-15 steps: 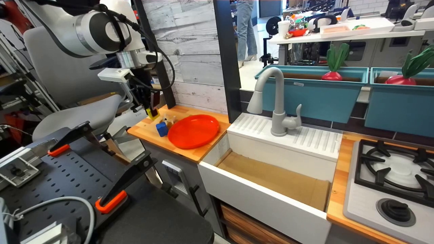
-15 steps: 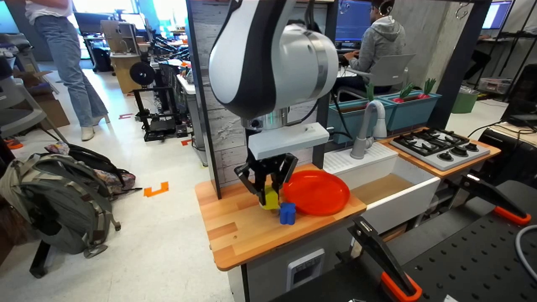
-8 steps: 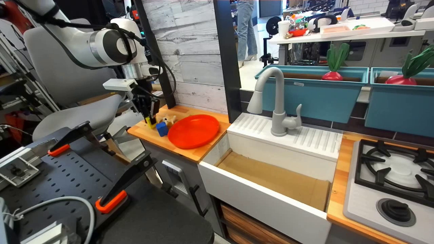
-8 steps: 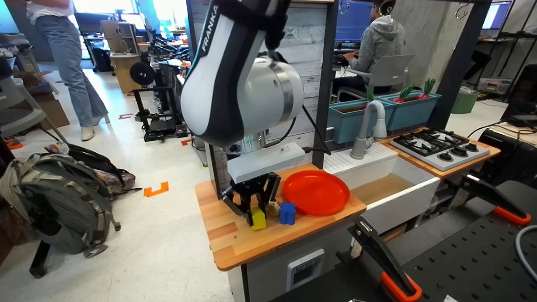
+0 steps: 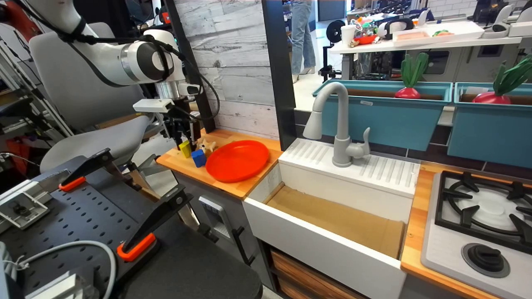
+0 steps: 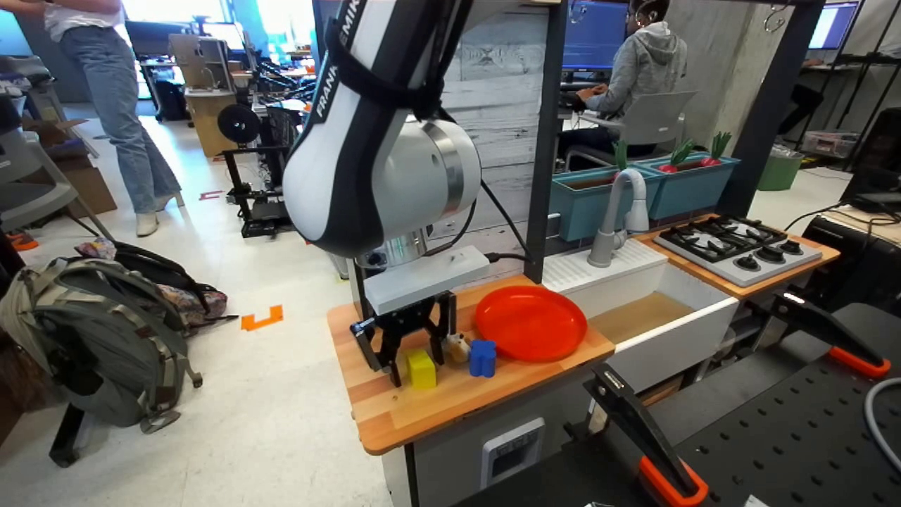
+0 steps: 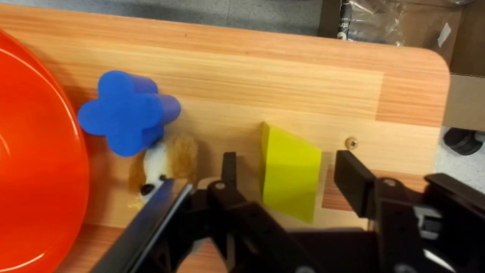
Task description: Remove the yellow block from the orange plate
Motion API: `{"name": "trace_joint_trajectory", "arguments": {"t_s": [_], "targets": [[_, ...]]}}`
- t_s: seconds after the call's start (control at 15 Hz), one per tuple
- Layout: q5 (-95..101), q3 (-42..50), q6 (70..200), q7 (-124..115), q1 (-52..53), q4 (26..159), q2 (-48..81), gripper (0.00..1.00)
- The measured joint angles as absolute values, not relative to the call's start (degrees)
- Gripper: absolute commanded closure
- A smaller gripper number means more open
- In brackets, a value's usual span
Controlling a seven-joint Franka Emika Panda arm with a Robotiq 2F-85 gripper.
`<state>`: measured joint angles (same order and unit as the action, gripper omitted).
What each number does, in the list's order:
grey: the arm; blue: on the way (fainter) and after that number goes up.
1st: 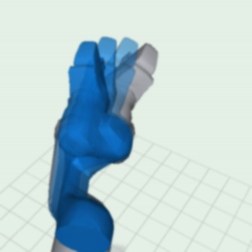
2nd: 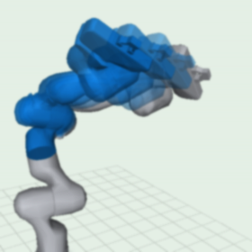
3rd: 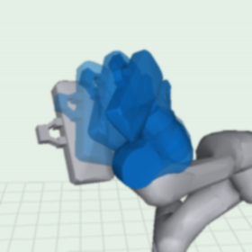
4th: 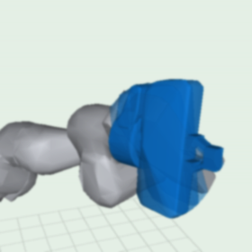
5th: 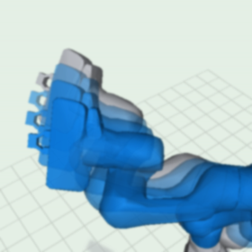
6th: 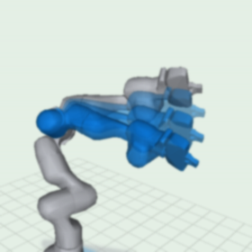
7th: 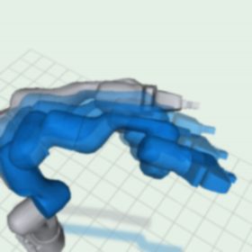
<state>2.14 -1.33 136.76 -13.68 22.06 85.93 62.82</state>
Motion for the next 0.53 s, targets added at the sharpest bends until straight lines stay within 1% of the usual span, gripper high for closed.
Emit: {"name": "trace_joint_trajectory", "arguments": {"t_s": [0.53], "targets": [[2.86, -1.53, 137.82, -14.66, 24.07, 87.06, 61.49, 0.00]]}}
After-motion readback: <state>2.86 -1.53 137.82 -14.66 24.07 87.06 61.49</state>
